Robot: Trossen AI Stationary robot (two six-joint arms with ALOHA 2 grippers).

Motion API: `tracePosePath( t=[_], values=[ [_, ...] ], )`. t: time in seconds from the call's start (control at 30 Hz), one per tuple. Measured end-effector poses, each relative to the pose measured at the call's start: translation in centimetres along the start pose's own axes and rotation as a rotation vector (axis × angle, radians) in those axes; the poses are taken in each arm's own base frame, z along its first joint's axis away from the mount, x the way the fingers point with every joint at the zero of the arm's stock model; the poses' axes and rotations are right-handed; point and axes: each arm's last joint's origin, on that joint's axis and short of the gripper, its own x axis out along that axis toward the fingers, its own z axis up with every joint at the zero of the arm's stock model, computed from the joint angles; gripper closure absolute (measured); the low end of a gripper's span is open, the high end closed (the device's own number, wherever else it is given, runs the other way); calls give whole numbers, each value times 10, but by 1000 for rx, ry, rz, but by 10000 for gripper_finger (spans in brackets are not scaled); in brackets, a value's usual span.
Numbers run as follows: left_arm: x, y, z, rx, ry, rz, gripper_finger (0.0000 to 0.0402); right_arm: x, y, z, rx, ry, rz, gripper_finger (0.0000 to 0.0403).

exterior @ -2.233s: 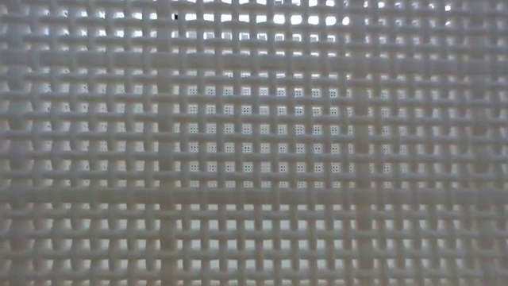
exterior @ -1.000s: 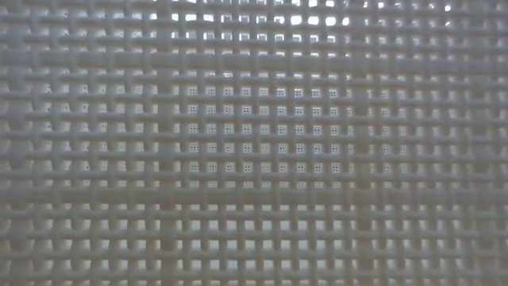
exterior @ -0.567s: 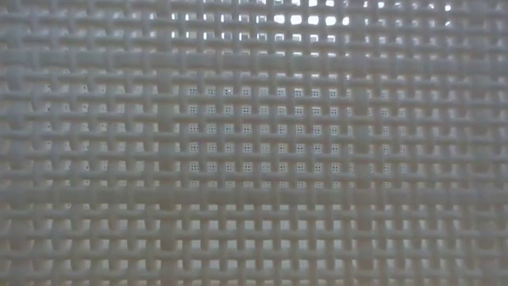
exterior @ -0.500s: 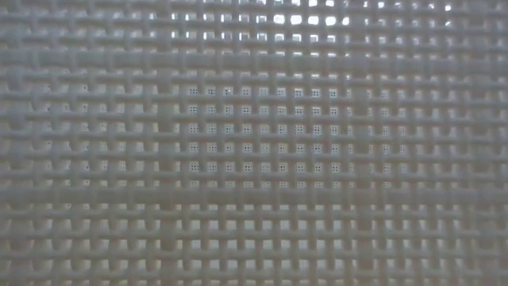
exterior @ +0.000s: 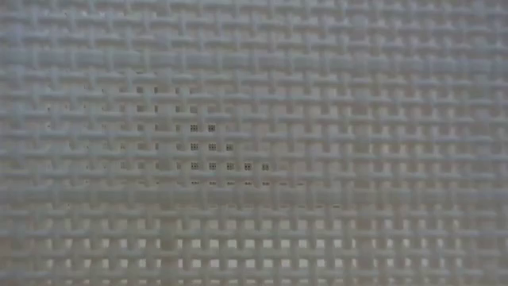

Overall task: Sort clothes
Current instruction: Put the white polo shirt into the white laundry organizer

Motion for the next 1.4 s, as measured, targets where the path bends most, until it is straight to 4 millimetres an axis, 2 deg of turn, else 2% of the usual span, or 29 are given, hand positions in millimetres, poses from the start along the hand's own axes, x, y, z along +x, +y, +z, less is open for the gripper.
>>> tracePosePath(
  t=[0.1,0.23,0.47,0.63,0.77,0.97,1.2,1.4],
  values=[
    [-1,8,-14,-90,24,26,373,0,0,0,0,0,0,402],
    [0,14,-27,-117,117,78,316,0,0,0,0,0,0,402],
    [0,12,-25,-73,109,62,198,0,0,0,0,0,0,402],
    [-4,15,-21,-91,116,41,147,0,0,0,0,0,0,402],
    [-9,13,-13,-83,116,21,129,0,0,0,0,0,0,402],
    [-21,5,9,-22,116,34,126,0,0,-1,0,7,-4,402],
    [-37,3,15,4,174,89,126,0,-1,-1,0,13,-7,402],
    [-45,8,12,-29,231,150,126,0,-1,-1,0,14,-8,402]
  ],
)
